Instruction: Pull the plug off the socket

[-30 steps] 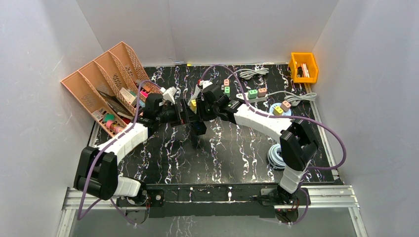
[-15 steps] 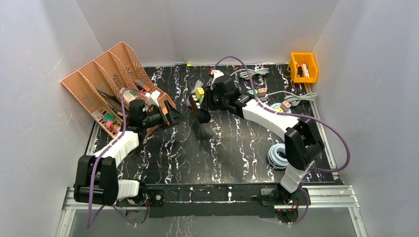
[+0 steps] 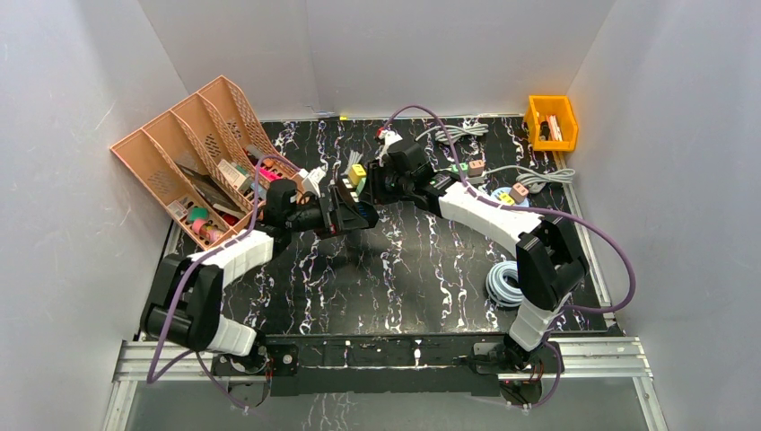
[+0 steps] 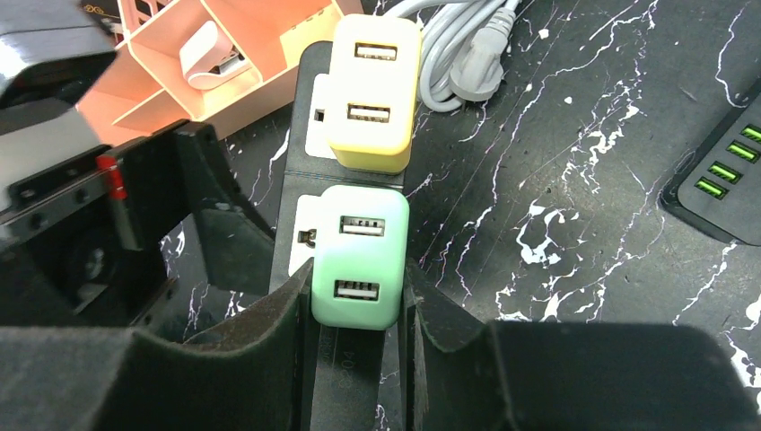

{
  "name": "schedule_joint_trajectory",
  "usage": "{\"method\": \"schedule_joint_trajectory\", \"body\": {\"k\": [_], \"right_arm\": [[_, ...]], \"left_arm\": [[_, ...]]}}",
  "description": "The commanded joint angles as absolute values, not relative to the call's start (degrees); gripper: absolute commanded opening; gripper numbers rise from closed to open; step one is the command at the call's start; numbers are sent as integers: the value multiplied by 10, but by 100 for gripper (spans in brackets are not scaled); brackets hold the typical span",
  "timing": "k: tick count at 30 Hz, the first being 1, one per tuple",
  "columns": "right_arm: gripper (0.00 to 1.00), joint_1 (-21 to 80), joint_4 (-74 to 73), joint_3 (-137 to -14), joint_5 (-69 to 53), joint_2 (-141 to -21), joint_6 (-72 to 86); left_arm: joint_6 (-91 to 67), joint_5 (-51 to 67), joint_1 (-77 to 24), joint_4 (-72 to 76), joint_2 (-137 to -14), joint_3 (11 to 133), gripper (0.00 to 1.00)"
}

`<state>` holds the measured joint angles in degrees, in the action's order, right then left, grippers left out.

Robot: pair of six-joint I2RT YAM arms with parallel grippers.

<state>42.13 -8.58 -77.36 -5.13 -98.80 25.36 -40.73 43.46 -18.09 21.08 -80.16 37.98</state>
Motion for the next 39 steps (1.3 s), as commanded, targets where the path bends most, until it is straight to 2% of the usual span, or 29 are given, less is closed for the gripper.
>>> {"method": "schedule_joint_trajectory", "body": {"k": [1,16,18,19,20,21,22,28,30,32,34,39], "right_arm": [[0,424,-13,-802,-78,-965,259],[0,430,-12,-791,-105,-959,257],[0,431,-11,-791,-108,-959,258],[0,432,-11,-792,-109,-959,258],[0,432,-11,-792,-109,-957,258],[0,432,-11,-792,-110,-956,257],[0,432,-13,-793,-113,-954,256],[0,426,-35,-788,-142,-916,214],[0,399,-5,-781,-236,-889,233],[0,343,82,-762,-371,-863,317],[0,305,118,-751,-430,-841,360],[0,289,-64,-775,-332,-808,230]], "left_arm": [[-423,403,-188,254,-830,406,98],[-485,395,-205,343,-914,448,98],[-487,387,-206,344,-921,450,94],[-490,380,-206,342,-927,450,87],[-491,375,-207,338,-935,451,61],[-490,372,-207,327,-946,457,26],[-492,363,-206,309,-956,460,1],[-535,313,-204,324,-963,423,0],[-529,306,-202,311,-960,423,0],[-519,303,-198,294,-959,426,0],[-506,303,-194,273,-957,435,0],[-449,291,-188,208,-947,475,0]]}}
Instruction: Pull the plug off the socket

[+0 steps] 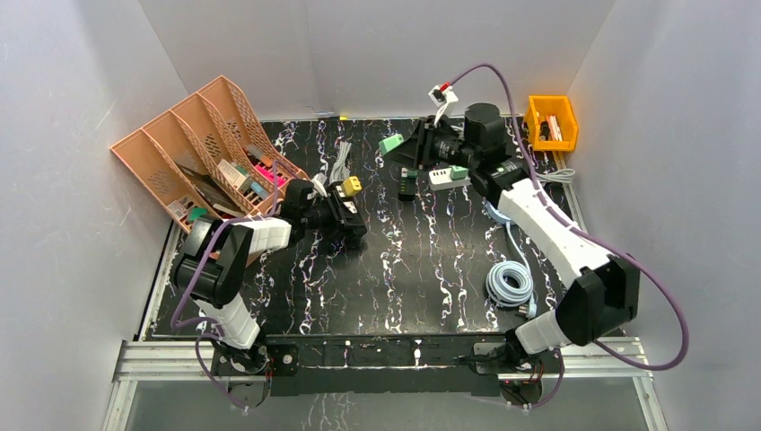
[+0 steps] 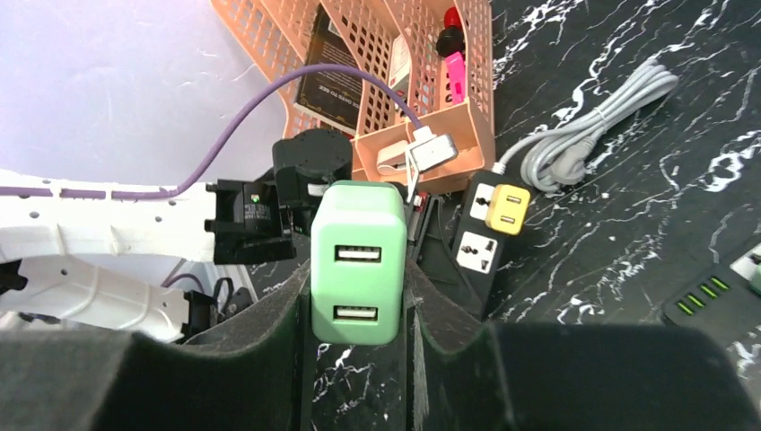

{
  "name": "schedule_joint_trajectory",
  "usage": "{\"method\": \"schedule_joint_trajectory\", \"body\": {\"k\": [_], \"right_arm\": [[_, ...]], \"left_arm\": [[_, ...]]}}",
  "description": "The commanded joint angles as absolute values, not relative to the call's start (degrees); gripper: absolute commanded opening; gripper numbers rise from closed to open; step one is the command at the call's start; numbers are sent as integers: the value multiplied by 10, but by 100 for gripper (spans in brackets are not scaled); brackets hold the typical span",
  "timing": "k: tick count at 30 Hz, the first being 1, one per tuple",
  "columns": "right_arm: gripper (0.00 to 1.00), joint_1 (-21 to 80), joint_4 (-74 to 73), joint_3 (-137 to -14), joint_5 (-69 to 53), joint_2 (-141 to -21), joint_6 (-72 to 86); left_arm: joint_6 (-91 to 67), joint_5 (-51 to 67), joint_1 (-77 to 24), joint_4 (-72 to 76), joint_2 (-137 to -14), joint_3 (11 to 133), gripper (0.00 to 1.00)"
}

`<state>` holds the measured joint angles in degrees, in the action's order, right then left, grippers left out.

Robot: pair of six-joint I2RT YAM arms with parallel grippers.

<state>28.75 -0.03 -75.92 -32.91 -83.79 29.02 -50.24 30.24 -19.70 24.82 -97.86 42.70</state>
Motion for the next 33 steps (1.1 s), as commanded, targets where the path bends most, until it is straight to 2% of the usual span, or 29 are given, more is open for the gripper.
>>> {"method": "schedule_joint_trajectory", "body": {"k": [1,6,9,12,16,20,24,28,29,30,32,33], "right_arm": [[0,286,-74,-763,-323,-800,225],[0,282,-84,-673,-335,-761,218],[0,283,-140,-624,-371,-759,149],[0,337,-263,-640,-338,-846,52],[0,438,-243,-661,-358,-967,69],[0,461,-225,-686,-368,-1033,79],[13,464,-231,-704,-349,-1054,85],[38,471,-260,-722,-314,-1071,83],[50,473,-263,-724,-307,-1073,81],[57,475,-266,-725,-299,-1075,80],[66,477,-279,-734,-284,-1080,71],[76,478,-286,-741,-276,-1081,65]], "left_arm": [[-434,291,-185,194,-944,484,0],[-351,342,-156,120,-936,532,0],[-269,373,-125,21,-941,582,0],[-227,347,-90,-37,-947,612,0],[-179,333,-86,-94,-945,634,0],[-162,319,-86,-106,-941,631,0],[-164,317,-86,-102,-941,626,0],[-163,313,-86,-102,-942,625,0],[-163,314,-86,-103,-943,627,0],[-163,316,-86,-103,-943,628,0],[-167,316,-86,-95,-941,623,0],[-169,314,-86,-93,-940,622,0]]}}
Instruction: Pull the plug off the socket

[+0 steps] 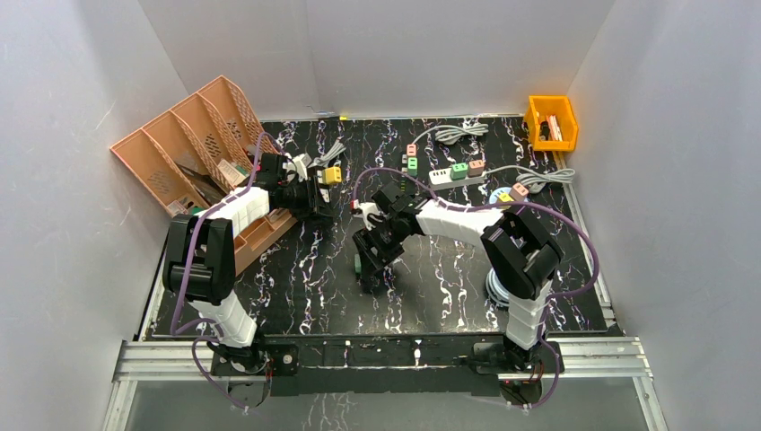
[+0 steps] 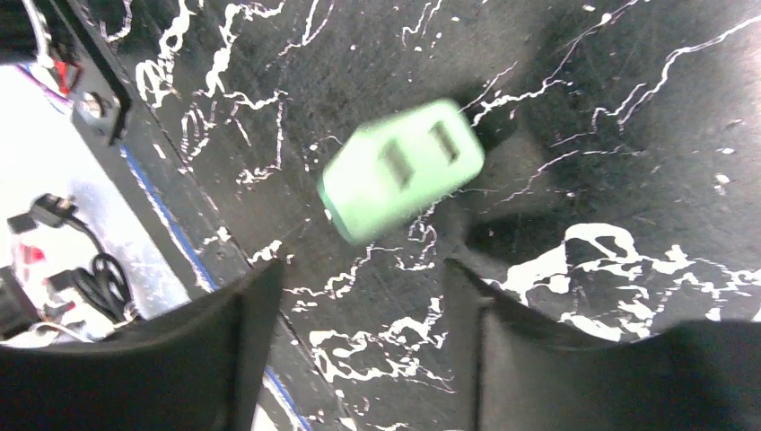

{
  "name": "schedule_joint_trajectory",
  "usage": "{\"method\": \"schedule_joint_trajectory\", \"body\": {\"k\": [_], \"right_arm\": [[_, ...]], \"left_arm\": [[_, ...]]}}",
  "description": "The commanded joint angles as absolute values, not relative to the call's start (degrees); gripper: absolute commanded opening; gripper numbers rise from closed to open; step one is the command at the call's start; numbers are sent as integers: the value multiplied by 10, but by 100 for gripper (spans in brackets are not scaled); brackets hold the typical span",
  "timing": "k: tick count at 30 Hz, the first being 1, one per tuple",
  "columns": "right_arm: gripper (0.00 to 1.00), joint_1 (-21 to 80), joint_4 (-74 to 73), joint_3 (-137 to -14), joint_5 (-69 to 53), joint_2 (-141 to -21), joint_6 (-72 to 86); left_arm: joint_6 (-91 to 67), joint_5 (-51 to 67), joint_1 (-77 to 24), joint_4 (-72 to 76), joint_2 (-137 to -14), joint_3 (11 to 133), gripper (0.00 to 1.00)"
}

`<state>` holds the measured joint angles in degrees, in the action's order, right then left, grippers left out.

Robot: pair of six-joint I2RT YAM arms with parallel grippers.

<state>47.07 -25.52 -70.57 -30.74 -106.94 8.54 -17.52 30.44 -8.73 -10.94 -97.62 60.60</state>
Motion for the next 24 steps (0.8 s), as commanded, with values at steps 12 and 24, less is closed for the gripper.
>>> {"method": "schedule_joint_trajectory", "body": {"k": [12,24], "right_arm": [[98,434,-86,-753,-146,-951,158],[96,399,29,-924,-183,-1126,259]], "left_arm": [[-188,317,-94,-51,-914,596,0],[-197,287,-138,-36,-898,582,0]]}}
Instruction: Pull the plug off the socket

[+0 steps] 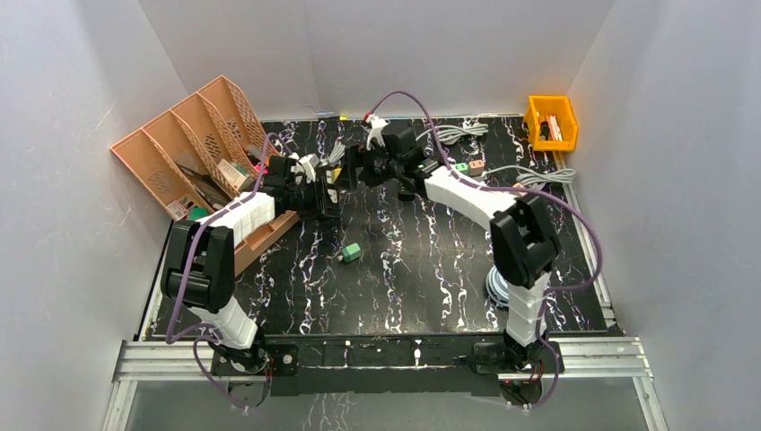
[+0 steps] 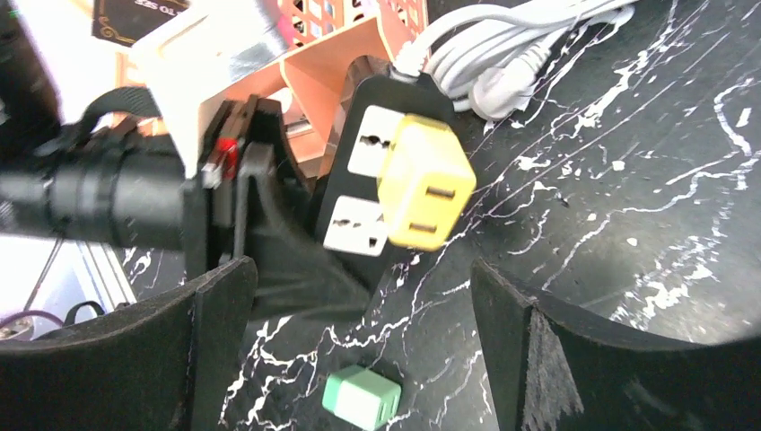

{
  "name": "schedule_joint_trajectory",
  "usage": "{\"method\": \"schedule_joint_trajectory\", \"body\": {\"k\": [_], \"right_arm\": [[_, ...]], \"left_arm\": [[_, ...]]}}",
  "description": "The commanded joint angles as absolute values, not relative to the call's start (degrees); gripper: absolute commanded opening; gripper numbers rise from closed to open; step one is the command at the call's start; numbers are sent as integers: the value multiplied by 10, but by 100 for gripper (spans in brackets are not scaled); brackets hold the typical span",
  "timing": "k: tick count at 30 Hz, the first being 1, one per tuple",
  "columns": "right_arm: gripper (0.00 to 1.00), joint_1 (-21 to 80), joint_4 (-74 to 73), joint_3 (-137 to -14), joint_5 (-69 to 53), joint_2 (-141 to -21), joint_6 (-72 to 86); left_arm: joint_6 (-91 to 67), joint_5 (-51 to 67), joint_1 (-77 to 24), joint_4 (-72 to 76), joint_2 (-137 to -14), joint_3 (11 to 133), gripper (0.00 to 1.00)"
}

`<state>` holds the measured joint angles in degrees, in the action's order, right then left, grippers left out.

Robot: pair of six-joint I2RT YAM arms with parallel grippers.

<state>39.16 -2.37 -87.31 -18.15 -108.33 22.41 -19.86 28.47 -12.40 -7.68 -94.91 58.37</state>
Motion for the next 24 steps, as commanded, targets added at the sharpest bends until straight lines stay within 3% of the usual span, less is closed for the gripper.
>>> {"method": "schedule_joint_trajectory", "body": {"k": [1,8,9,10,11,14,20,24], "right_arm": [[95,399,25,-941,-178,-1141,261],[88,396,14,-991,-154,-1205,269],[67,394,18,-990,-167,-1204,269],[13,391,26,-983,-184,-1202,269],[0,389,39,-970,-195,-1194,272],[0,390,81,-921,-195,-1159,260],[0,389,16,-920,-205,-1098,190],[0,351,45,-865,-309,-993,206]], "left_arm": [[-197,285,-142,-35,-896,581,0],[-198,273,-149,-28,-884,575,0],[-199,273,-149,-27,-885,574,0],[-199,273,-149,-27,-887,574,0],[-200,273,-149,-27,-889,574,0],[-205,266,-149,-30,-894,575,0],[-220,211,-149,-59,-920,592,0],[-225,196,-144,-60,-930,599,0]]}}
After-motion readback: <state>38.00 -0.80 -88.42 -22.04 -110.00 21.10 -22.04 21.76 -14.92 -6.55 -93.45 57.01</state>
